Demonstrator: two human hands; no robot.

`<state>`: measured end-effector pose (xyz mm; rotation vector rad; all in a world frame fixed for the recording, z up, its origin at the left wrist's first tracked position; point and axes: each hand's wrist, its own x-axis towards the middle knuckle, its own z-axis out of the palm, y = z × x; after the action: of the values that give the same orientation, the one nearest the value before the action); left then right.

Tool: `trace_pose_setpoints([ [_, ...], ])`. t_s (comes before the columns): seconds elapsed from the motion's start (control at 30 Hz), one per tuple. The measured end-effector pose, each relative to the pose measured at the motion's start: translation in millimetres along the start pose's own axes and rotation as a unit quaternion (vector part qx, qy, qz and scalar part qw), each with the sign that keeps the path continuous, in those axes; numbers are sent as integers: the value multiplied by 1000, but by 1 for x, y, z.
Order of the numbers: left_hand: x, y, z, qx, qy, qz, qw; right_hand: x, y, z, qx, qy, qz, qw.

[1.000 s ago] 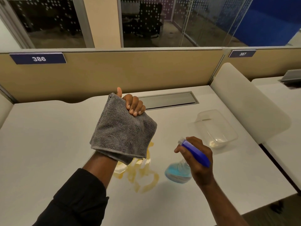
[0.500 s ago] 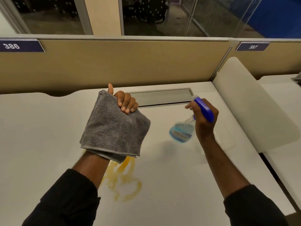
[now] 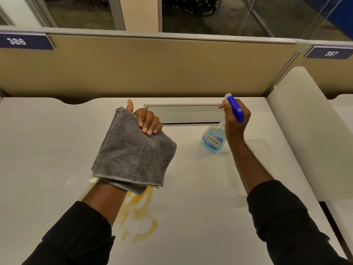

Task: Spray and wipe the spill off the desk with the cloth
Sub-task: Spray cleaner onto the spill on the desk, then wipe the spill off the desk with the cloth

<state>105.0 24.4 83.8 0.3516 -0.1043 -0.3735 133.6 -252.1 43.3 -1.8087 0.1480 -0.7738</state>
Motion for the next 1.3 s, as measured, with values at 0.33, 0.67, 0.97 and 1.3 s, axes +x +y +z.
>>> trace_pose_setpoints([
  [0.33,17,-6,-20,-6,-39,-17,999,11,16,16,21,-39,38,998],
  [0.67,22,-11,-32,6,-111,-42,993,19,19,20,61,-144,92,983],
  [0.97,11,-5,-30,28,-199,-43,979,-13,25,-35,-28,-244,96,965],
  [1.3,-30,7,-40,137,-220,-59,964,-148,-91,-54,166,64,110,978],
])
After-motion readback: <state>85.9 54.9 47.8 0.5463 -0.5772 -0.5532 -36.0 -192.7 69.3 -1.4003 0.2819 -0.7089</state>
